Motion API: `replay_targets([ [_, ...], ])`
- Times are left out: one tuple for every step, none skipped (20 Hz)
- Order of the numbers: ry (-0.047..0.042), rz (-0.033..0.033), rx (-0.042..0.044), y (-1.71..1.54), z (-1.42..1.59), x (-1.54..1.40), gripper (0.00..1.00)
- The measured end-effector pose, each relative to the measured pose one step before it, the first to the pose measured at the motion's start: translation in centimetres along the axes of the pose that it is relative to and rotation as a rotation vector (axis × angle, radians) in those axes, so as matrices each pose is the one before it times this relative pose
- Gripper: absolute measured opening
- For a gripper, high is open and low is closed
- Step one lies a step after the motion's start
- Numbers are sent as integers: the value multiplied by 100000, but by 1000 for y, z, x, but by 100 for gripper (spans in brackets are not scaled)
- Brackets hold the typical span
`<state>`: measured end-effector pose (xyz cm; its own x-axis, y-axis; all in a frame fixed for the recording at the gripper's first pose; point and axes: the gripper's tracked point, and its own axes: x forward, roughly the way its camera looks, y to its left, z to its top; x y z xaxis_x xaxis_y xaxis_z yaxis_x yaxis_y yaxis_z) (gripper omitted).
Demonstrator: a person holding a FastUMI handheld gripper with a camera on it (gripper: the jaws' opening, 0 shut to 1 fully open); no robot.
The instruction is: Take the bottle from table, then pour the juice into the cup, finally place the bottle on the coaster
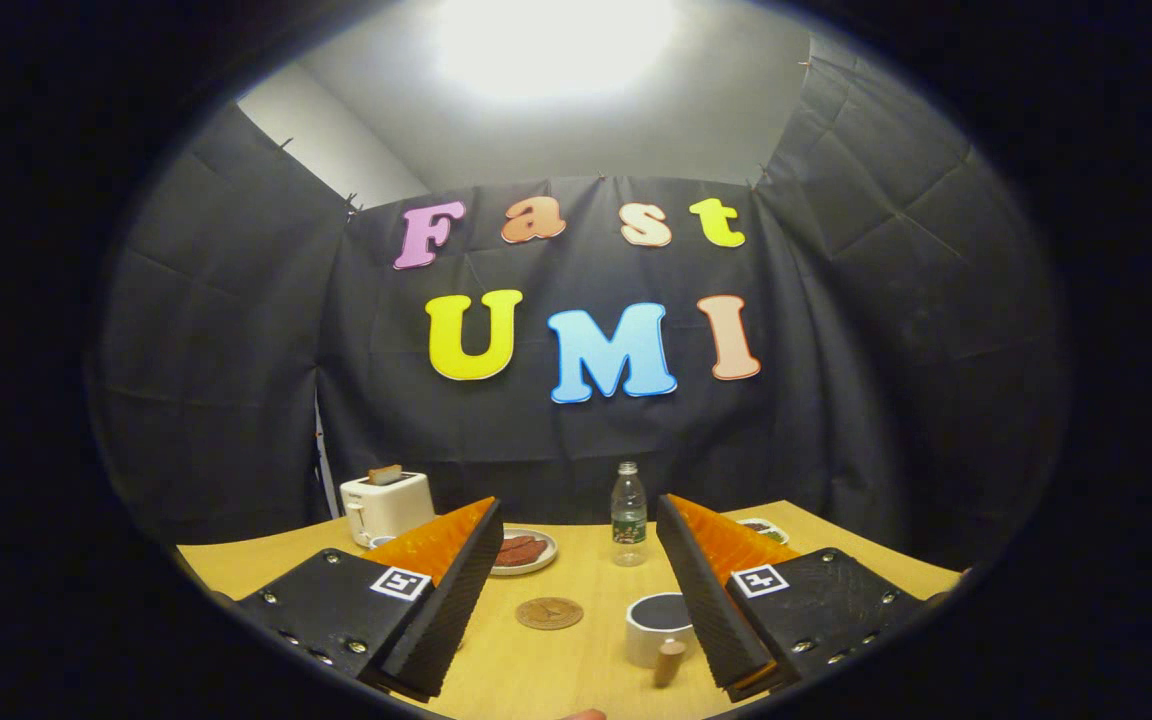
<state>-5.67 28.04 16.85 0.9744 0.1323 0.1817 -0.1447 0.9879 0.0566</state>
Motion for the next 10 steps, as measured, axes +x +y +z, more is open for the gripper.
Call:
replay_targets([
  [1059, 2079, 1143, 1574, -633, 163, 94],
  [1405, 1425, 815, 1362, -779, 178, 94],
  [1198, 708, 181, 977, -797, 212, 94],
  [628, 313, -22, 863, -684, 290, 94],
  [743, 125, 539, 944, -803, 313, 94],
  [1048, 113, 844, 761, -842, 410, 94],
  [1162, 187, 647, 747, -1028, 447, 94],
  [1118, 482, 56, 716, -861, 390, 94],
  [1408, 46, -642, 485, -1016, 341, 94],
  [1087, 69, -995, 517, -782, 304, 94],
])
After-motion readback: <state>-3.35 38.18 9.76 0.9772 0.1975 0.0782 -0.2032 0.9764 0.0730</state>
